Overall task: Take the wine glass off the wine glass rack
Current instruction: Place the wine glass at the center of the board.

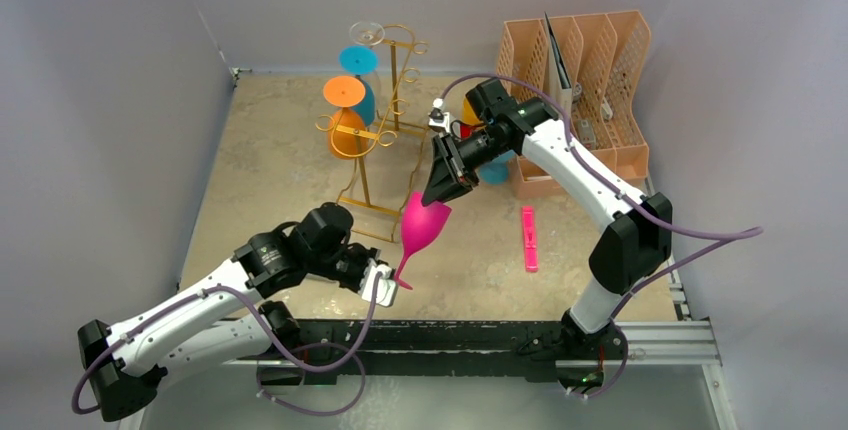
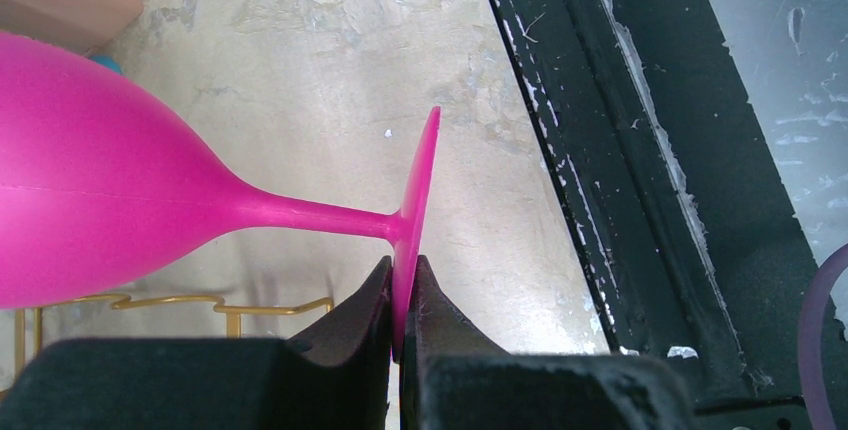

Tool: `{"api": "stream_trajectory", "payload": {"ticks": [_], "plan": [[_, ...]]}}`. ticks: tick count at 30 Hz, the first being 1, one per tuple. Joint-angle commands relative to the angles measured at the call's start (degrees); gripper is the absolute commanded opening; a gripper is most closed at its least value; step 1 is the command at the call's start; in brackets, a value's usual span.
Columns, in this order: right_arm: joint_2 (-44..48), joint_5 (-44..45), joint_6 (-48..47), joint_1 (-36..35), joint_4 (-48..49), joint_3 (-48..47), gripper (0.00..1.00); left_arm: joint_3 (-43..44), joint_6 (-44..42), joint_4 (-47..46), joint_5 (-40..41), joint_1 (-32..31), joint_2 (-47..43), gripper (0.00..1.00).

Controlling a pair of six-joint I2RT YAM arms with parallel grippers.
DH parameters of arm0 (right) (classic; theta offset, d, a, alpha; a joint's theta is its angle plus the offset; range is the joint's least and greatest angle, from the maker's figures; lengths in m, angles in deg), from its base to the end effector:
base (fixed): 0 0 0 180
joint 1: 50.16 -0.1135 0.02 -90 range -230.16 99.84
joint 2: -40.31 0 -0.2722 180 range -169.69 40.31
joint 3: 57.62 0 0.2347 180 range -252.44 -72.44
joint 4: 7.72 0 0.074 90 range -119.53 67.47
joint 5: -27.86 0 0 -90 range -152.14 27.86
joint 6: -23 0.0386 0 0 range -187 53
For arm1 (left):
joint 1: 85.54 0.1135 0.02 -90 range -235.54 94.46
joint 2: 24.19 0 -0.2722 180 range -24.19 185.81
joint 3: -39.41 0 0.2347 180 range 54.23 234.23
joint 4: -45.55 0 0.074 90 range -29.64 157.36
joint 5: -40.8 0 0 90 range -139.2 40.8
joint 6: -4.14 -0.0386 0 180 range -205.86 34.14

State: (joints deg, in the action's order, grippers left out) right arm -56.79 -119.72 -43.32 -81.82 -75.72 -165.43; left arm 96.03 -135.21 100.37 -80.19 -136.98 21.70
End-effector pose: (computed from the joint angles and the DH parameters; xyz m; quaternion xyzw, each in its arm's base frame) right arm 0.2684 0.2038 0.3476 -0.1938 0.8295 0.5239 0.0040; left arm 0.0705 -0.1203 0.2781 0.7501 0.4854 -0.2528 0.3713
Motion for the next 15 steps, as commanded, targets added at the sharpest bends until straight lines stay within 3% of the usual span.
{"api": "stream_trajectory", "payload": {"ticks": [1,8,12,15], "plan": [[2.18,-4.29,-0.65,-0.46,0.48,0.27,0.26,2.63,-2.21,-1.11,0.17,-0.02,-0.08,0.0],[2.62,-6.73,-1.76,-0.88,0.05,1.66,0.28,2.41,-1.58,-2.7,0.04,0.02,-0.36,0.0],[2.93,-8.16,-2.24,-1.03,0.07,1.89,0.19,2.16,-0.71,-3.56,0.07,0.02,-0.53,0.0],[3.42,-8.46,-3.29,-1.12,-0.42,2.3,0.04,1.94,-0.05,-3.92,0.53,0.0,-0.66,0.0]]}}
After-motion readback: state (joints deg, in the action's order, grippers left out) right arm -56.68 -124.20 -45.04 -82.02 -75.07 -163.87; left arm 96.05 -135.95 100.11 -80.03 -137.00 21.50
